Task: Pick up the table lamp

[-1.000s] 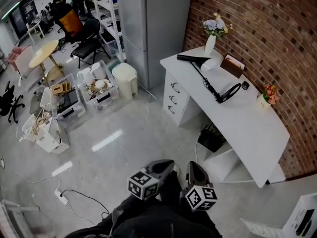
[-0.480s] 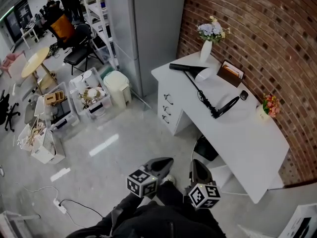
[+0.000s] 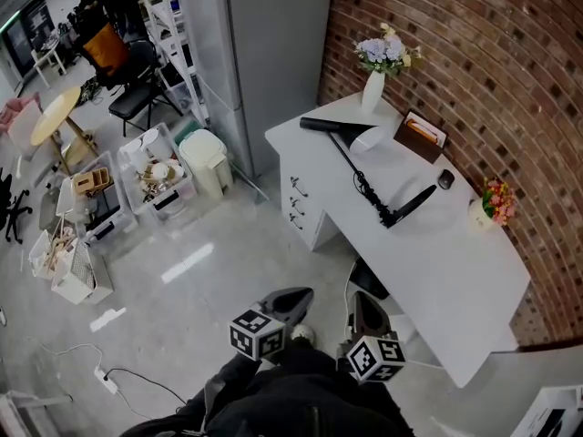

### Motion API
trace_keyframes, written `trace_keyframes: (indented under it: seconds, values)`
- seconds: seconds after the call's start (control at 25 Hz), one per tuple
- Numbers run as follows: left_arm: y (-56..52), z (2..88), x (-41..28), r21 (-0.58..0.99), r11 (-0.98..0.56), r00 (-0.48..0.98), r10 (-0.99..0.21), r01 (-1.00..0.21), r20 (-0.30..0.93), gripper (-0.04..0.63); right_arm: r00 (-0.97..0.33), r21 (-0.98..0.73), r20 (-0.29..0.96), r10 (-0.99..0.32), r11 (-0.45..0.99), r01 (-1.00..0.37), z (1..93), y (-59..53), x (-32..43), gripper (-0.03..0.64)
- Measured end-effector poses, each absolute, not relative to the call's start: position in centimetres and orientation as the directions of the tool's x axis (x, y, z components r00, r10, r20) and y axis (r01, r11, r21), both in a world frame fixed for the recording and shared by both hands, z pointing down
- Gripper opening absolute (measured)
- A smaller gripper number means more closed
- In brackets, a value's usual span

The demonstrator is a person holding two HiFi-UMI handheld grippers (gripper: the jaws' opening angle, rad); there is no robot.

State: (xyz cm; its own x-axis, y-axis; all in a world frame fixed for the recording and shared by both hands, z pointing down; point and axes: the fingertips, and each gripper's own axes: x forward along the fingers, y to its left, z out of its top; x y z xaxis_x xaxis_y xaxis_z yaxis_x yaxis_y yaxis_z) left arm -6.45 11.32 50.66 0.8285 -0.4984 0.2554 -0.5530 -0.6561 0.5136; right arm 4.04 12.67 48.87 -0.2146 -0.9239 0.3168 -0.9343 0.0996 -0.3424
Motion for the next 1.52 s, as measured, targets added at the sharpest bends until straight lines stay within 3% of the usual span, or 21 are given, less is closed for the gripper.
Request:
trace_keyframes:
  seconds: [0.76,1.52]
  values:
    - [9.2,51.0,-2.9,0.518,-0.612,0.793,-0.547,-0.598,0.268,0.008,-0.329,-0.421,0.283,-0.901,0.191,-0.886,49.8,8.5,5.3,0.011]
    - [0.8,51.1,-0.7,0.529,-0.633,0.820,-0.503,-0.566,0.275,0.008,-0.299,-0.418,0.273,-0.914,0.167,-0.893,49.6,0.5,6.5,0.011]
